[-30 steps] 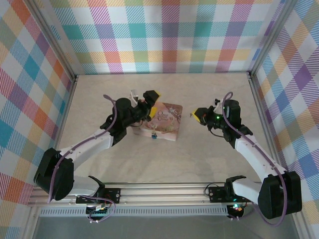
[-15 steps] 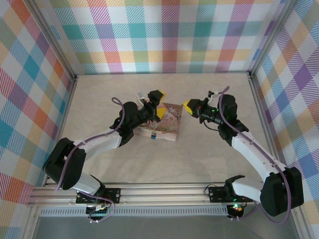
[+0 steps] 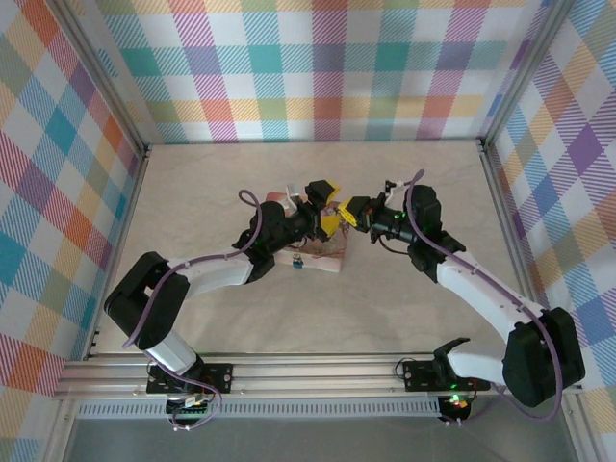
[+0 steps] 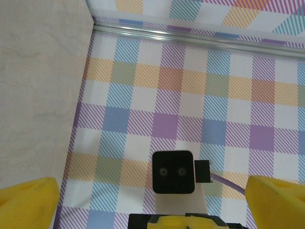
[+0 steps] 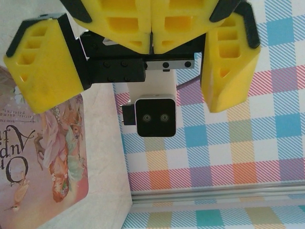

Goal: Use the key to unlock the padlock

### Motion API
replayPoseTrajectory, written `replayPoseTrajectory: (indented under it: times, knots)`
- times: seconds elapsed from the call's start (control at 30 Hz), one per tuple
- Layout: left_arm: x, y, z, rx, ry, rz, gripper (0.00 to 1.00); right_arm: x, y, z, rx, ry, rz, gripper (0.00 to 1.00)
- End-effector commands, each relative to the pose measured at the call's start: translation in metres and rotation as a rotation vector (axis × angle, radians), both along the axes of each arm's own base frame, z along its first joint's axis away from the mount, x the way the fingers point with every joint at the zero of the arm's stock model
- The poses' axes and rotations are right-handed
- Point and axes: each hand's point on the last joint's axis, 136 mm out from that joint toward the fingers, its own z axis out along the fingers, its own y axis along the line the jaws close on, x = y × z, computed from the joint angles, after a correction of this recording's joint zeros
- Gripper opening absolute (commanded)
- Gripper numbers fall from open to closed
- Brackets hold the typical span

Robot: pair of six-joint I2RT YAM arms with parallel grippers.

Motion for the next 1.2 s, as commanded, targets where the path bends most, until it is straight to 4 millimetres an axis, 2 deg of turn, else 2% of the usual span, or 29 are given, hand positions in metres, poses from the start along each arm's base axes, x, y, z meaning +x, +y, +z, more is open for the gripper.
replayPoseTrajectory:
  times: [0.0, 0.57, 1.17]
  knots:
    - [-0.002, -0.009, 0.038, -0.093, -0.080, -0.008, 1.00, 0.004, 0.003, 0.012, 0.022, -0.033, -0.013, 0.00]
    - [-0.004, -0.011, 0.038, -0.067, -0.091, -0.011, 1.00, 0.004, 0.001, -0.023, -0.042, 0.050, -0.036, 0.00]
    - [-0.005, -0.009, 0.031, -0.056, -0.076, -0.005, 1.00, 0.004, -0.009, -0.036, -0.093, 0.068, -0.077, 0.00]
